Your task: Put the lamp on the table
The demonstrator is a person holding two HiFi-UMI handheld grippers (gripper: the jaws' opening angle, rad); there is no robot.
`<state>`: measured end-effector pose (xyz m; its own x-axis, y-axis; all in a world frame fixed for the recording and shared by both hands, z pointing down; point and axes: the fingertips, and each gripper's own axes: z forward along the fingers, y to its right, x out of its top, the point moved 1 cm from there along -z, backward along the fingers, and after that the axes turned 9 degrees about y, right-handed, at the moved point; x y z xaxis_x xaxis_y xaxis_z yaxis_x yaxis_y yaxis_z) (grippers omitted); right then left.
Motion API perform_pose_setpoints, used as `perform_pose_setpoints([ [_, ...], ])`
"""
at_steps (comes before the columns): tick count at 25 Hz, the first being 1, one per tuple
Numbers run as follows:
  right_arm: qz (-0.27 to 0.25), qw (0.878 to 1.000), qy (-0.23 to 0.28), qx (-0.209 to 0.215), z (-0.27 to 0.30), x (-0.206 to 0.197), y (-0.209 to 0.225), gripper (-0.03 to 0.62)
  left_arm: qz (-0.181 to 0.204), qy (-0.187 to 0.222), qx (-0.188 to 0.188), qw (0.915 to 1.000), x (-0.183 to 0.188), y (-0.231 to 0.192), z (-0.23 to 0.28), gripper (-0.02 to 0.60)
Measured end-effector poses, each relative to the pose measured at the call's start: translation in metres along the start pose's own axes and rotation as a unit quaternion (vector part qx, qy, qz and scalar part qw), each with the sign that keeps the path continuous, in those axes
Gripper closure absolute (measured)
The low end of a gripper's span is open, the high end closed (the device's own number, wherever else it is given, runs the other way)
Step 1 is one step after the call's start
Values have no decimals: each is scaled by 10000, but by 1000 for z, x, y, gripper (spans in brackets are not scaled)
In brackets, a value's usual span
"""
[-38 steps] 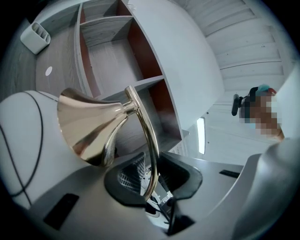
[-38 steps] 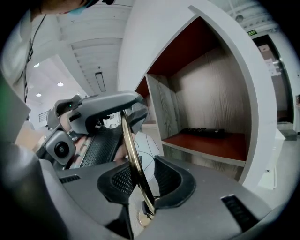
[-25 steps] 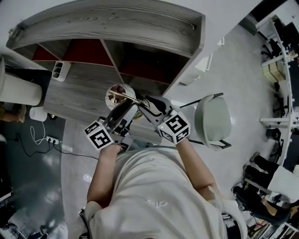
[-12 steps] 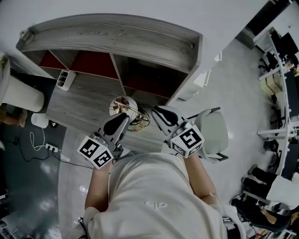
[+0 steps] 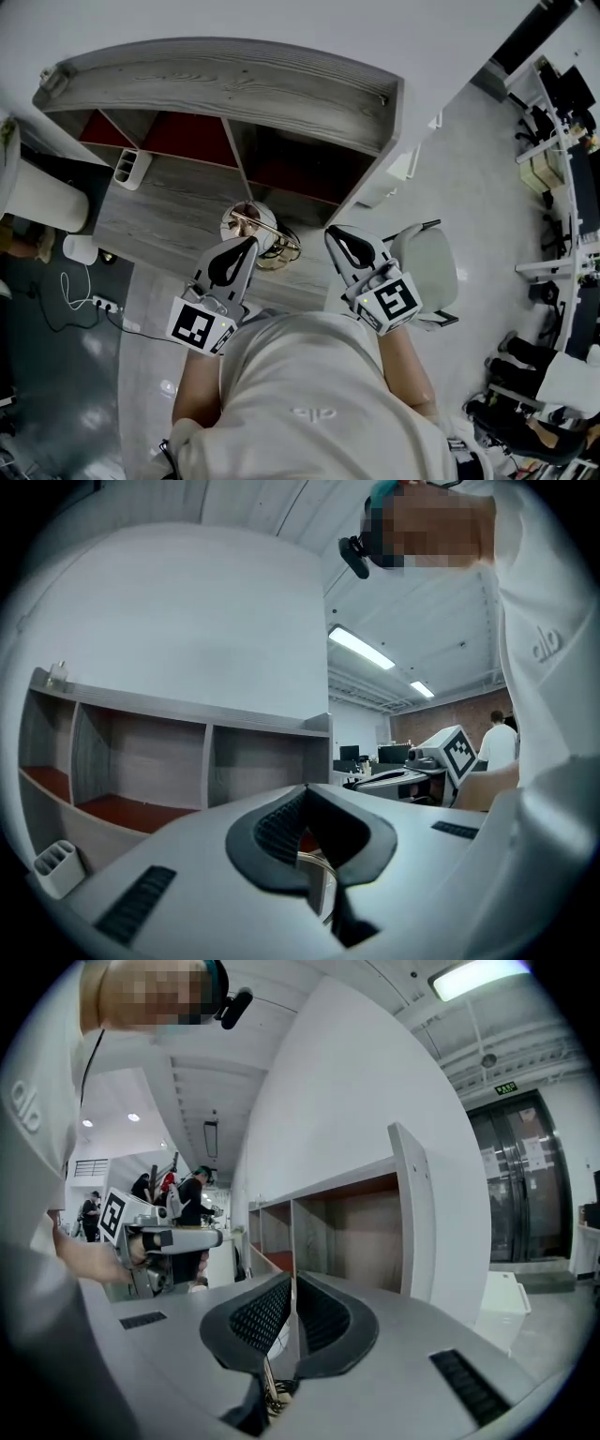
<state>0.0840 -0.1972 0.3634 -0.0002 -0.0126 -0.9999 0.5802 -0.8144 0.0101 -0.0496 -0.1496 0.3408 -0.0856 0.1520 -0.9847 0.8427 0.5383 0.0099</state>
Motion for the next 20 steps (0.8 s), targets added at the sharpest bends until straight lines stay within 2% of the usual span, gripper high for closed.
perform_pose_setpoints([
  [3, 8, 9999, 11, -104, -5, -3, 0, 549, 107, -92, 6, 9999, -2, 0, 1, 566],
  [9, 1, 9994, -11, -336, -12, -13, 4, 549, -72, -80, 69, 9999, -9, -4, 3, 568],
  [13, 143, 9989, -64, -434, -13, -21, 7, 549, 292, -252, 128, 9992, -17, -4, 6, 568],
  [17, 118, 9989, -125, -437, -14, -25, 5, 549, 40, -253, 61, 9997, -20, 0, 4, 568],
  [20, 116, 9988, -159, -444, -15, -27, 5, 549, 23, -212, 64, 9998, -20, -1, 3, 566],
])
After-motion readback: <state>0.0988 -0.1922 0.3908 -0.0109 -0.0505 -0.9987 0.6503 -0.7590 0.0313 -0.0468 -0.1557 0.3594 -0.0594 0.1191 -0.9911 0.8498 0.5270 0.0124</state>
